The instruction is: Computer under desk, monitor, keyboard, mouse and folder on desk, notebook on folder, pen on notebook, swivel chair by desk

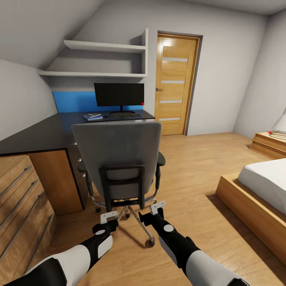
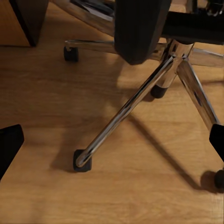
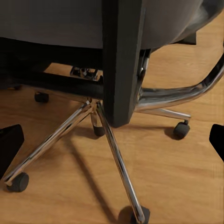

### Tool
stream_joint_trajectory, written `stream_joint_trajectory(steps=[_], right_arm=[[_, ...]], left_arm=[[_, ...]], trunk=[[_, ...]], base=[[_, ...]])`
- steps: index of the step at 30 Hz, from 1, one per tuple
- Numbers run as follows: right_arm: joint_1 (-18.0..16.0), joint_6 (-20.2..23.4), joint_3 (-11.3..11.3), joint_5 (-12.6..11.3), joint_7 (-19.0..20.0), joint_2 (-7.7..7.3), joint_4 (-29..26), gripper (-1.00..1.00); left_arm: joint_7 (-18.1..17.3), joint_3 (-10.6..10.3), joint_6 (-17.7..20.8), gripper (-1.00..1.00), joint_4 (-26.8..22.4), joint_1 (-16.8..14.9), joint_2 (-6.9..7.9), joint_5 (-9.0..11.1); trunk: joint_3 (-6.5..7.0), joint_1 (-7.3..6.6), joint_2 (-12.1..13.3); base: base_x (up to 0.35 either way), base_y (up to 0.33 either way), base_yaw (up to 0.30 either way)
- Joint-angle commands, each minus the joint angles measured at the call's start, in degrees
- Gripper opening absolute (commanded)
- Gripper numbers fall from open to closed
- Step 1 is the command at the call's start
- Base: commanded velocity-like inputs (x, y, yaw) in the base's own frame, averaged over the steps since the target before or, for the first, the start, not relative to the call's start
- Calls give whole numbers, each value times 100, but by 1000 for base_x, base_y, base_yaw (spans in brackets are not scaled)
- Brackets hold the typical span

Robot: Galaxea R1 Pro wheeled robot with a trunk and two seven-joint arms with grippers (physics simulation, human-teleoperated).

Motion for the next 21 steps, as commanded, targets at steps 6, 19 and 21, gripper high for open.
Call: stream_joint_trajectory(steps=[6, 19, 21], right_arm=[[-7, -51, 25, -59, -8, 0, 35, 100], [-7, -45, 18, -59, -18, 0, 34, 100], [-7, -46, 16, -56, -14, 0, 34, 100]], left_arm=[[46, -50, -58, 100, -3, -3, -6, 56], [54, -47, -60, 100, -3, -3, -9, 46], [54, -46, -60, 100, -3, -3, -9, 46]], trunk=[[-5, 0, -2], [-5, 0, -2], [-5, 0, -2]], base=[[68, 2, 0], [282, 0, 0], [275, 0, 0]])
